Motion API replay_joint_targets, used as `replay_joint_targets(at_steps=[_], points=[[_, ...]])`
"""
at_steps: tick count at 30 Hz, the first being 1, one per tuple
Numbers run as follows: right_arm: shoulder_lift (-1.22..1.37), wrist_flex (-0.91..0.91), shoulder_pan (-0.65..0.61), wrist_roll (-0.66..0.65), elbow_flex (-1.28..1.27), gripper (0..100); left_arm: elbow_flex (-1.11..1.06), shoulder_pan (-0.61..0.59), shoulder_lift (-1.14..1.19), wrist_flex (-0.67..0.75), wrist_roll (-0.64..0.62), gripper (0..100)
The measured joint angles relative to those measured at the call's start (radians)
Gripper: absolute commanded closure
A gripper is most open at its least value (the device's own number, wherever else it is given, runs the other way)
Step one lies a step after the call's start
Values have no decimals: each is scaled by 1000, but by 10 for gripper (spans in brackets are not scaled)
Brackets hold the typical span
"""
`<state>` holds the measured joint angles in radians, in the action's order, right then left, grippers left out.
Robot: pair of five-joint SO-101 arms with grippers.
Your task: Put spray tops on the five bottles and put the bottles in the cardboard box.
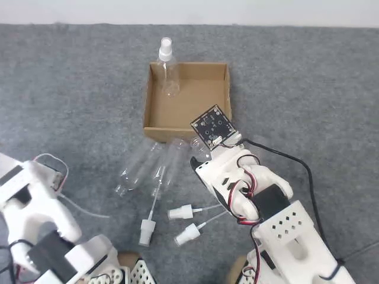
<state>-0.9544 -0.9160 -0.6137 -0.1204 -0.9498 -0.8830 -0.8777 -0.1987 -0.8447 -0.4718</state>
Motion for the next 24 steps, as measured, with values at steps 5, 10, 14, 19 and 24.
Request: replay_joint_targets(at_steps=[5, 10, 14, 19, 24], points=[[0, 0, 0, 0, 0, 957, 12, 0, 0, 0, 0, 984], [0, 0, 0, 0, 0, 957, 12, 0, 0, -43, 14, 984], [0, 0, 0, 0, 0, 957, 12, 0, 0, -48, 43, 984], [0, 0, 0, 0, 0, 957, 11, 3, 0, -49, 43, 983], [0, 0, 0, 0, 0, 957, -25, 8, 0, -25, 46, 901]])
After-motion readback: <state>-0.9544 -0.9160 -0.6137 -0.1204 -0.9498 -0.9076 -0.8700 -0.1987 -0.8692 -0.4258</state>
